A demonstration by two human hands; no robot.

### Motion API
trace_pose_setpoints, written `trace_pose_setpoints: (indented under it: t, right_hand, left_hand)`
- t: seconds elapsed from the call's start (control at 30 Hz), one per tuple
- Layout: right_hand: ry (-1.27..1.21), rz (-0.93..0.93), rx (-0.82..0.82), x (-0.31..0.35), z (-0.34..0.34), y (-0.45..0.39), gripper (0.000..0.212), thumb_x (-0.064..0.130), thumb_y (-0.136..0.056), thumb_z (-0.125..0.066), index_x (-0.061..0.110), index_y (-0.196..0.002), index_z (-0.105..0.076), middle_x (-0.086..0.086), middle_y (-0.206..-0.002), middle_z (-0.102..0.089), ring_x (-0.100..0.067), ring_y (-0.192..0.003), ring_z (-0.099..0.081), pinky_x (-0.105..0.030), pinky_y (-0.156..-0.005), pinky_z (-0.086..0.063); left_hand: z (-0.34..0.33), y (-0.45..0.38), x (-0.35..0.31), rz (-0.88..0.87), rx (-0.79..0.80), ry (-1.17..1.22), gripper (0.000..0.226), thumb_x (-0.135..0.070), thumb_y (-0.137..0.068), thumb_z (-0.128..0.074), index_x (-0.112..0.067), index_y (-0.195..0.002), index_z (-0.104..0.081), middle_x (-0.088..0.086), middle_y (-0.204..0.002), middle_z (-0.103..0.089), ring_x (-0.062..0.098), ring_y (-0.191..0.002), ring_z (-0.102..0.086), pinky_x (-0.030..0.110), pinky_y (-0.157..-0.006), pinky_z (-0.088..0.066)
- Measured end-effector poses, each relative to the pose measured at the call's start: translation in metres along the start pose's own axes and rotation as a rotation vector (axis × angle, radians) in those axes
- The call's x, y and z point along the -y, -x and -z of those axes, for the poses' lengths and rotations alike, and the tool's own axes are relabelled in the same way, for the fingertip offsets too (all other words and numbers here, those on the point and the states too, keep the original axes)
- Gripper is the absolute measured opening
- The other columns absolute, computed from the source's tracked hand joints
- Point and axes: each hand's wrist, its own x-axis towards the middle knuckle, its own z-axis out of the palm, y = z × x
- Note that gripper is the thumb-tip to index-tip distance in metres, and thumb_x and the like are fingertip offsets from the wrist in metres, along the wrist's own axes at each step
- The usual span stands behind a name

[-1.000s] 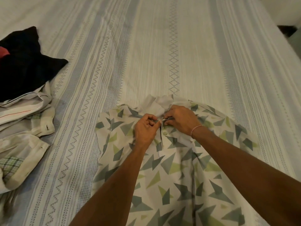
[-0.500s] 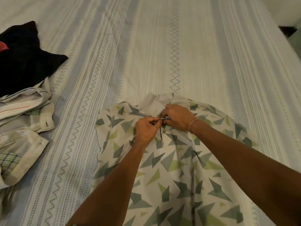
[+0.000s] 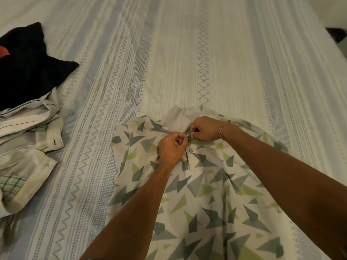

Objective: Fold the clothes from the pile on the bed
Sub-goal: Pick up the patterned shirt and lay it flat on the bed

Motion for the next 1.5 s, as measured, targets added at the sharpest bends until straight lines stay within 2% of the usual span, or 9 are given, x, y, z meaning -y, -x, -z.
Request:
trace_pose_setpoints:
  t: [0.2, 0.37, 0.67, 0.83, 0.97, 1.17, 1.3, 1.4, 1.5]
  right_hand:
    - [-0.047, 0.026, -0.075, -0.004, -0.008, 0.003, 0.013, 0.023, -0.094, -0.067, 0.012, -0.096, -0.075, 0.002, -0.083, -0.064, -0.015, -0.077, -0.058, -0.025, -0.068, -0.040]
    - [-0.042, 0.025, -0.137, -0.005, -0.017, 0.006, 0.015, 0.031, -0.091, -0.071, 0.018, -0.098, -0.077, -0.003, -0.089, -0.068, -0.019, -0.083, -0.061, -0.035, -0.076, -0.050]
    - [0.049, 0.010, -0.169, -0.005, -0.028, 0.000, 0.023, 0.032, -0.080, -0.075, 0.021, -0.087, -0.057, 0.002, -0.087, -0.053, -0.016, -0.079, -0.050, -0.025, -0.060, -0.033]
    - [-0.054, 0.045, -0.072, -0.011, -0.020, -0.001, 0.028, 0.029, -0.080, -0.077, 0.029, -0.069, -0.051, 0.003, -0.077, -0.054, -0.013, -0.070, -0.047, -0.027, -0.060, -0.034]
    - [-0.222, 0.082, 0.084, -0.017, 0.000, 0.001, 0.017, 0.029, -0.094, -0.069, 0.030, -0.078, -0.067, 0.007, -0.073, -0.064, -0.001, -0.060, -0.049, -0.012, -0.058, -0.038]
    - [-0.179, -0.013, 0.216, -0.013, 0.013, -0.005, 0.030, 0.031, -0.102, -0.055, 0.016, -0.075, -0.055, 0.005, -0.061, -0.048, -0.004, -0.047, -0.038, -0.024, -0.056, -0.036]
    - [-0.086, -0.002, 0.246, -0.006, 0.012, -0.007, 0.025, 0.026, -0.101, -0.053, 0.010, -0.083, -0.059, -0.002, -0.072, -0.052, -0.011, -0.060, -0.042, -0.026, -0.059, -0.036]
    - [-0.028, 0.023, 0.153, -0.007, -0.003, -0.007, 0.012, 0.028, -0.100, -0.055, 0.017, -0.095, -0.055, 0.011, -0.081, -0.051, -0.010, -0.073, -0.047, -0.020, -0.061, -0.033]
    - [-0.040, 0.075, 0.061, -0.012, -0.010, -0.007, 0.007, 0.026, -0.099, -0.059, 0.020, -0.096, -0.056, 0.011, -0.083, -0.051, -0.013, -0.080, -0.049, -0.018, -0.062, -0.033]
  left_hand:
    - [-0.001, 0.003, -0.004, 0.004, -0.038, -0.038, 0.016, -0.023, -0.079, -0.081, -0.024, -0.088, -0.068, -0.008, -0.067, -0.064, 0.004, -0.058, -0.055, 0.021, -0.062, -0.048]
    - [-0.001, 0.005, -0.004, -0.013, -0.061, -0.036, 0.025, -0.020, -0.079, -0.080, -0.023, -0.091, -0.058, -0.006, -0.069, -0.061, 0.004, -0.059, -0.054, 0.023, -0.062, -0.048]
    - [0.000, 0.005, -0.002, -0.040, -0.055, -0.032, 0.023, -0.024, -0.078, -0.080, -0.022, -0.089, -0.059, -0.004, -0.067, -0.061, 0.009, -0.062, -0.058, 0.021, -0.062, -0.047]
    - [0.000, 0.005, 0.000, -0.070, -0.065, -0.038, 0.022, -0.025, -0.079, -0.080, -0.021, -0.088, -0.060, -0.007, -0.067, -0.060, 0.008, -0.062, -0.057, 0.022, -0.062, -0.048]
    - [0.000, 0.005, 0.001, -0.094, -0.073, -0.029, 0.020, -0.025, -0.083, -0.078, -0.019, -0.089, -0.060, -0.003, -0.068, -0.061, 0.012, -0.062, -0.058, 0.029, -0.061, -0.052]
    - [-0.001, 0.005, 0.002, -0.124, -0.099, -0.035, 0.017, -0.027, -0.090, -0.073, -0.017, -0.089, -0.060, -0.003, -0.070, -0.062, 0.014, -0.063, -0.060, 0.032, -0.061, -0.053]
    - [-0.002, 0.005, 0.003, -0.127, -0.111, -0.028, 0.017, -0.027, -0.090, -0.073, -0.020, -0.087, -0.058, -0.007, -0.068, -0.060, 0.010, -0.061, -0.058, 0.027, -0.060, -0.052]
    - [-0.003, 0.004, 0.003, -0.118, -0.117, -0.036, 0.018, -0.027, -0.090, -0.074, -0.020, -0.087, -0.058, -0.010, -0.067, -0.059, 0.006, -0.059, -0.055, 0.021, -0.058, -0.049]
    - [-0.002, 0.004, 0.004, -0.119, -0.115, -0.020, 0.017, -0.027, -0.090, -0.074, -0.019, -0.088, -0.060, -0.008, -0.068, -0.060, 0.006, -0.060, -0.057, 0.019, -0.058, -0.048]
